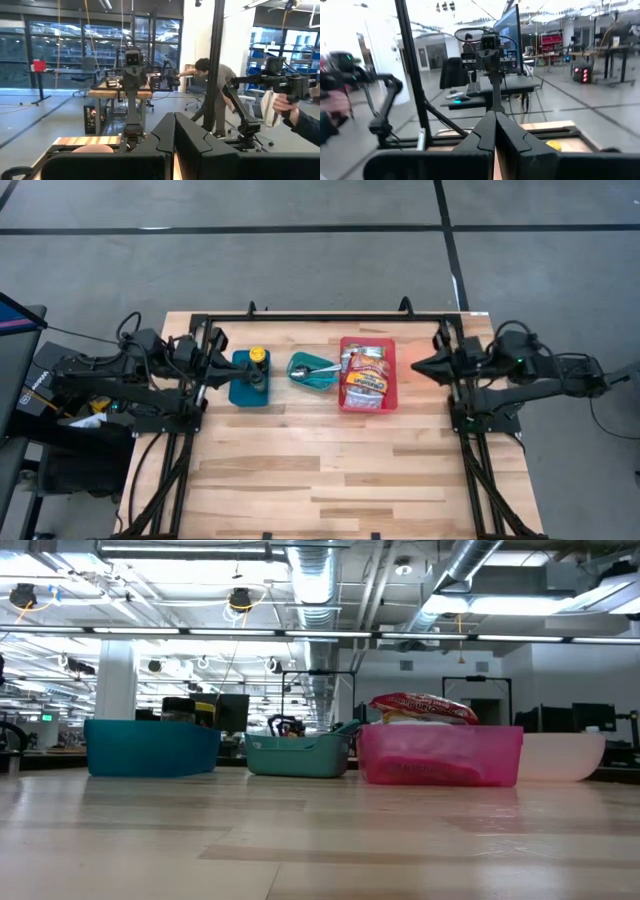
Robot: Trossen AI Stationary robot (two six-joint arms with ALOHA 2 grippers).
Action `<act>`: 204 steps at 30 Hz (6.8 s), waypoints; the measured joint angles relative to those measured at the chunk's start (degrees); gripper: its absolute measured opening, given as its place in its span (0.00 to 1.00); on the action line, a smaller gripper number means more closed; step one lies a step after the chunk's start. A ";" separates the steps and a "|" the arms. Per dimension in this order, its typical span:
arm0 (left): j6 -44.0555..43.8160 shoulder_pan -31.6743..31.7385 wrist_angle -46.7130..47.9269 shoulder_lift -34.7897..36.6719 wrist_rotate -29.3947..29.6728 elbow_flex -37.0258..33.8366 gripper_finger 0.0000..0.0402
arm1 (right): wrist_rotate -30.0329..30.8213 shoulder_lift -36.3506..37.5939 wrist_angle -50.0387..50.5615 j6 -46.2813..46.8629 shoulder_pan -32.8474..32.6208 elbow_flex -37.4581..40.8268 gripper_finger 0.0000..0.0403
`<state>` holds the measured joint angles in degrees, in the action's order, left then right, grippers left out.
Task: Pick & Place Food Item
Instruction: Return to Home Position
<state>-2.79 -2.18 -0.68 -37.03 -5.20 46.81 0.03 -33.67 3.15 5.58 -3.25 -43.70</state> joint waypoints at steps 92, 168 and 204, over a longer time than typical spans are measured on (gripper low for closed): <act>-2.41 0.07 3.89 36.69 5.26 -14.83 0.00 | -0.09 33.38 1.60 6.29 0.31 12.07 0.00; -2.14 0.07 -8.73 36.13 5.19 -46.45 0.00 | -0.04 32.57 -3.63 -1.09 0.28 43.23 0.00; -2.16 0.07 -8.73 36.13 5.19 -46.45 0.00 | -0.02 32.57 -3.57 -1.07 0.28 43.23 0.00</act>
<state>-4.95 -2.11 -9.41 -0.91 -0.01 0.36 0.01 -1.10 -0.43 4.51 -2.96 -0.47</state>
